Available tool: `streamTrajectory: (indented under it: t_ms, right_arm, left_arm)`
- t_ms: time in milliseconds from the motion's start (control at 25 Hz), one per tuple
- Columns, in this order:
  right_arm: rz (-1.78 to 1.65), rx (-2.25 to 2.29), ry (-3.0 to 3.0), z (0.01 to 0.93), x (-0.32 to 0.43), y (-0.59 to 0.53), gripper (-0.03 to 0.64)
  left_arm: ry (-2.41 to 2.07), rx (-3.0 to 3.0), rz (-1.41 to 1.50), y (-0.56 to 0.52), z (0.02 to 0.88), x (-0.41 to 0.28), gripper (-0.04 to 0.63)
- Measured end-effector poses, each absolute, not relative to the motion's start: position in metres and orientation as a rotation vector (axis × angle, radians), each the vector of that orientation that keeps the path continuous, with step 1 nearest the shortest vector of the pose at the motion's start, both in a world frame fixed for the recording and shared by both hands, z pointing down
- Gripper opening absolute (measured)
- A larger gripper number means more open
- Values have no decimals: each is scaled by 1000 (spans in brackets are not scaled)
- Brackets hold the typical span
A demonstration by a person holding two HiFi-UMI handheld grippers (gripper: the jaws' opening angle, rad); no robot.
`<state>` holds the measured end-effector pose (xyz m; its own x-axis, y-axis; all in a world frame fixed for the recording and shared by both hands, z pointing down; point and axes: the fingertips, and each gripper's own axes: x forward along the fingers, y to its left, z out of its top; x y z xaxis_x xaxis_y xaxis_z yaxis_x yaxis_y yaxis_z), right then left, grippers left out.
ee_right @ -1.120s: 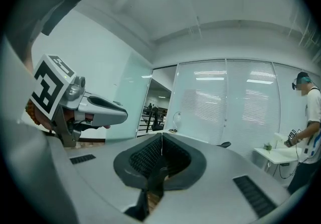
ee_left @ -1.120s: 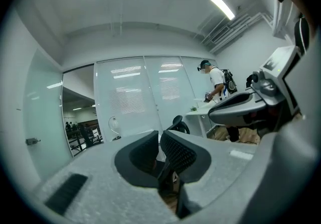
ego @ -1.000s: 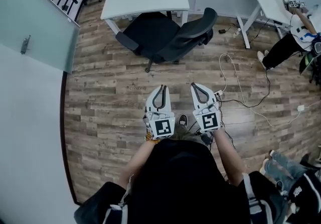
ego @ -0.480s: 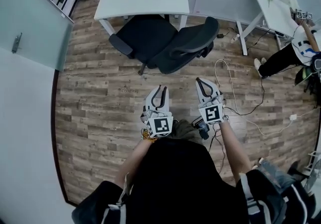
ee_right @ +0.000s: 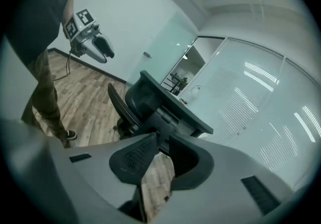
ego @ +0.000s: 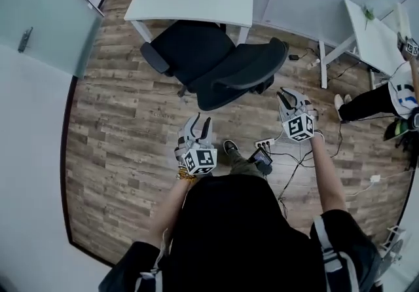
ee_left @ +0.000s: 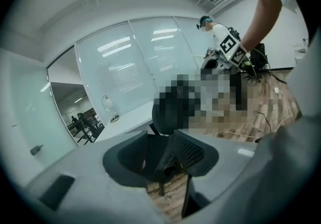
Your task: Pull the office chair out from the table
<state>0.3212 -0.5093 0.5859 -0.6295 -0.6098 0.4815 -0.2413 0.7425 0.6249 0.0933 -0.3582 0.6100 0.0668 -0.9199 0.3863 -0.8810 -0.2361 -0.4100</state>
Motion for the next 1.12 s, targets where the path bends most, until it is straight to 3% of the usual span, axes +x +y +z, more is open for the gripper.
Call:
streamTrajectory:
  t_ms: [80, 400, 920, 1120]
  right_arm:
    - [-719, 533, -2179, 601, 330, -542, 89]
    - [-851, 234, -1971, 649, 337, -636, 110]
    - [-952, 20, -1814, 695, 318, -660, 127]
    - [-928, 45, -1835, 695, 318, -660, 127]
  left_arm:
    - [1924, -2218, -954, -368, 622, 100, 175]
    - [1876, -2099, -1182, -403, 656, 127, 179]
    - [1747, -2131, -1443, -424, 693, 131, 195]
    - [1700, -2127, -1480, -422, 701, 132, 132]
